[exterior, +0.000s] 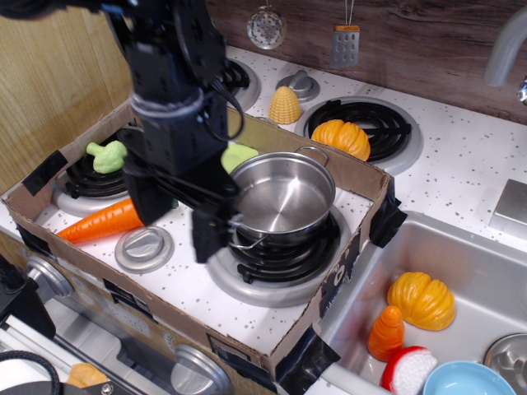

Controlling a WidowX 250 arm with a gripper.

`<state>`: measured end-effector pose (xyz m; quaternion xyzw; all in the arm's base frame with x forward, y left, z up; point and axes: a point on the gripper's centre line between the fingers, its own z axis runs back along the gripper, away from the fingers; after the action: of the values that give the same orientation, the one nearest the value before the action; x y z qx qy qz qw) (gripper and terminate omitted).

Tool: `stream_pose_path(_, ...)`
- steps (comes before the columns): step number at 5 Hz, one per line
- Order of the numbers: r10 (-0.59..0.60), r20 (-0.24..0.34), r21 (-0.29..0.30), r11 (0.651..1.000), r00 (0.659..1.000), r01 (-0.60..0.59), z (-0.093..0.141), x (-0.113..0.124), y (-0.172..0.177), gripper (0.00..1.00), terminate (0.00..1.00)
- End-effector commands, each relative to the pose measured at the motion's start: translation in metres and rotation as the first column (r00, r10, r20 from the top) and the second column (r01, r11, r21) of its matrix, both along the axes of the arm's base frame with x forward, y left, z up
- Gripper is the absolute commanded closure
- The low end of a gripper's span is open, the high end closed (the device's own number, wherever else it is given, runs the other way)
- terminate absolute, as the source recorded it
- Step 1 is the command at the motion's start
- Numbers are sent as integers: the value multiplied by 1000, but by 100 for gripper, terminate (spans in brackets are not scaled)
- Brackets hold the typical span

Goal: Put carrot on plate

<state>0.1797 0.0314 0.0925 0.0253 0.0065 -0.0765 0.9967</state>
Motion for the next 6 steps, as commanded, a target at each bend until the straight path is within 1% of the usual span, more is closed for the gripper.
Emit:
stream_pose_path(1,-273,86,110,959,958,263,-5,6,37,0,0)
stream_pose_path(2,-403,140,177,909,904,377,-20,12,51,0,0)
stream_pose_path(3,-463,166,189,882,871,433,-33,17,66,0,0)
stream_pose_path(4,-490,165,196,867,856,458,-36,25,82,0,0)
stream_pose_path(5,-512,150,205,853,846,480,-32,33,101,0,0)
stream_pose_path(6,-514,135,175,854,847,490,-29,35,115,0,0)
